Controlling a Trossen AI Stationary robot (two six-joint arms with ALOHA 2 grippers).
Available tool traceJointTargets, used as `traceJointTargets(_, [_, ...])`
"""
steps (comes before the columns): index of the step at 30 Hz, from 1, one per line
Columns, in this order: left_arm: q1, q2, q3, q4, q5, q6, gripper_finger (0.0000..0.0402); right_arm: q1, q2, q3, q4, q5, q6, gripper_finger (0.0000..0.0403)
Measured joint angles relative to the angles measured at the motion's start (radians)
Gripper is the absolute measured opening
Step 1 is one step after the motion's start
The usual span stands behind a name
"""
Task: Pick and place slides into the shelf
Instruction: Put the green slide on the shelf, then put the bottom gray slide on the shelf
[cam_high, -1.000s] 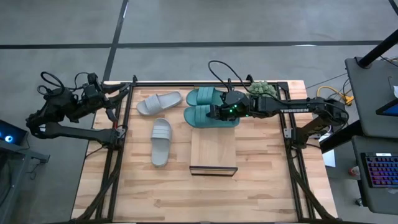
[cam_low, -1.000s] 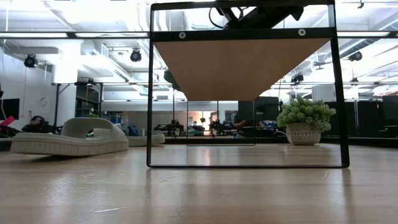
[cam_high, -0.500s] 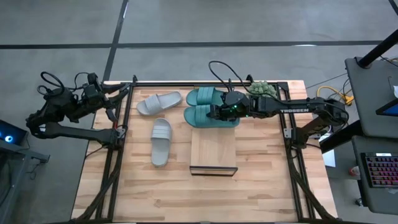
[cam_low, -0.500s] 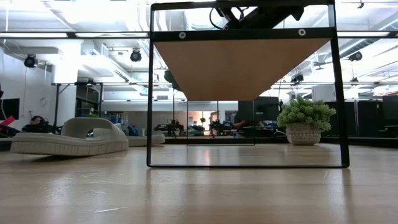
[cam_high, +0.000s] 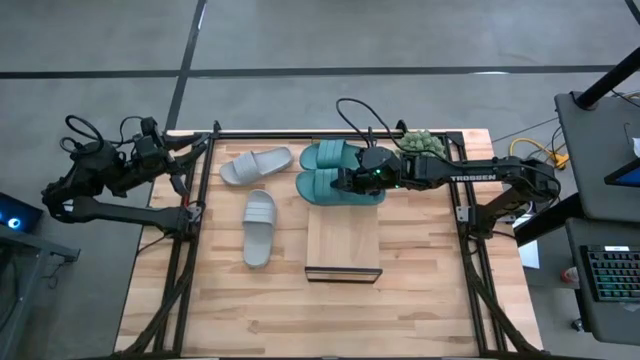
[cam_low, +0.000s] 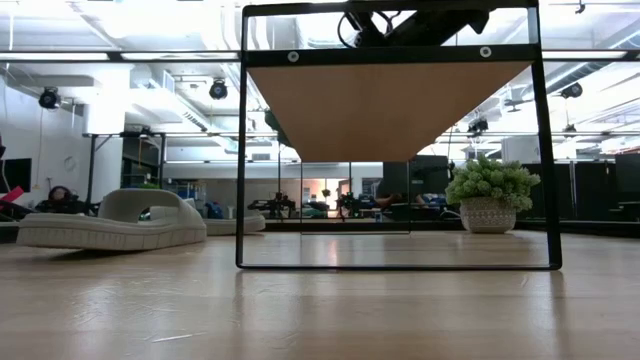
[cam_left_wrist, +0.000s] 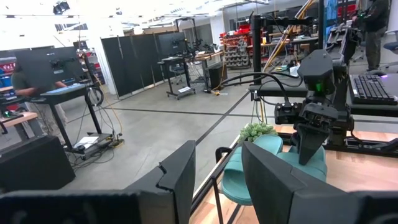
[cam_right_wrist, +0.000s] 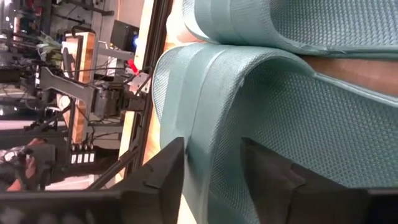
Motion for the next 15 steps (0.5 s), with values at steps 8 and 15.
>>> traceJointTargets(8, [0.0,0.0,0.0,0.0,0.0,0.0,0.0116,0.0,0.0,0.006,-0.002,-0.003,0.002,0.0185])
traceJointTargets(15, [0.0,0.0,0.0,0.0,0.0,0.0,0.0116,0.0,-0.001,0.042,-0.036,-0.011,-0.013,0.0187])
